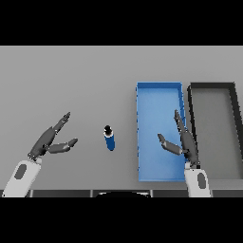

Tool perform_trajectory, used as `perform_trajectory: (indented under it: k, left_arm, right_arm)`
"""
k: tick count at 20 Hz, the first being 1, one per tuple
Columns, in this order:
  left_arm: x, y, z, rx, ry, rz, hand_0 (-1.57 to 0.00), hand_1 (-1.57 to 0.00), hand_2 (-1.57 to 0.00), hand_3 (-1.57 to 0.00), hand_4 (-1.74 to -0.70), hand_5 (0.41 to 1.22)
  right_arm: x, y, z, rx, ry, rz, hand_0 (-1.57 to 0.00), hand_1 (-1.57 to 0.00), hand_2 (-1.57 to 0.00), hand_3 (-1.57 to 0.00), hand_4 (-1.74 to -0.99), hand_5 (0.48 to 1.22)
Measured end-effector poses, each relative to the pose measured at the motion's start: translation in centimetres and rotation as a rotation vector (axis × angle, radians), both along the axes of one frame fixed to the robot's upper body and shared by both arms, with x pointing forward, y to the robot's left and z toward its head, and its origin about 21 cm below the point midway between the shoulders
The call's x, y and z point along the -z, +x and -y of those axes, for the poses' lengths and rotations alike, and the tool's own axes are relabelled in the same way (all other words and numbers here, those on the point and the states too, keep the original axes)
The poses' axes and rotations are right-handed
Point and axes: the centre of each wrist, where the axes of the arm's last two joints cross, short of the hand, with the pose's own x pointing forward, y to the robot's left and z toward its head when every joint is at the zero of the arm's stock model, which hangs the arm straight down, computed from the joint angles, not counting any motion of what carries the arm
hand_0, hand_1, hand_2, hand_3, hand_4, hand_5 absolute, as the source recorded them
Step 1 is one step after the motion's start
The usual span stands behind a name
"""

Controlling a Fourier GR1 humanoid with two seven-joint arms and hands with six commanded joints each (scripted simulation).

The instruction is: Pick up the blue pipe and place it into the blue bin.

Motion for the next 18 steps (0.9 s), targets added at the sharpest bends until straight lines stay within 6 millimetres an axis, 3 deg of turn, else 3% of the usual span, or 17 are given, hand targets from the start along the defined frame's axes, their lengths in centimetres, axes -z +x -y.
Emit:
perform_trajectory:
  k: [4, 10, 18]
  left_arm:
    - [0.2, -1.3, 2.3, 0.115, 0.015, -0.079, 0.0, 0.0, 0.0, 0.0, -1.08, 0.488]
    - [1.4, -1.7, 6.2, 0.237, 0.032, -0.113, 0.0, 0.0, 0.0, 0.0, -1.11, 0.447]
    - [3.5, 0.3, 10.8, 0.284, -0.006, -0.16, 0.0, 0.0, 0.0, 0.0, -1.12, 0.45]
  right_arm:
    - [0.4, -0.2, 0.0, -0.005, 0.0, 0.008, 0.0, 0.0, 0.0, 0.0, -1.239, 0.606]
    - [0.4, 0.1, 0.4, -0.005, 0.004, 0.011, 0.0, 0.0, 0.0, 0.0, -1.263, 0.617]
    - [0.3, -0.7, 0.1, 0.008, 0.01, -0.006, 0.0, 0.0, 0.0, 0.0, -1.273, 0.607]
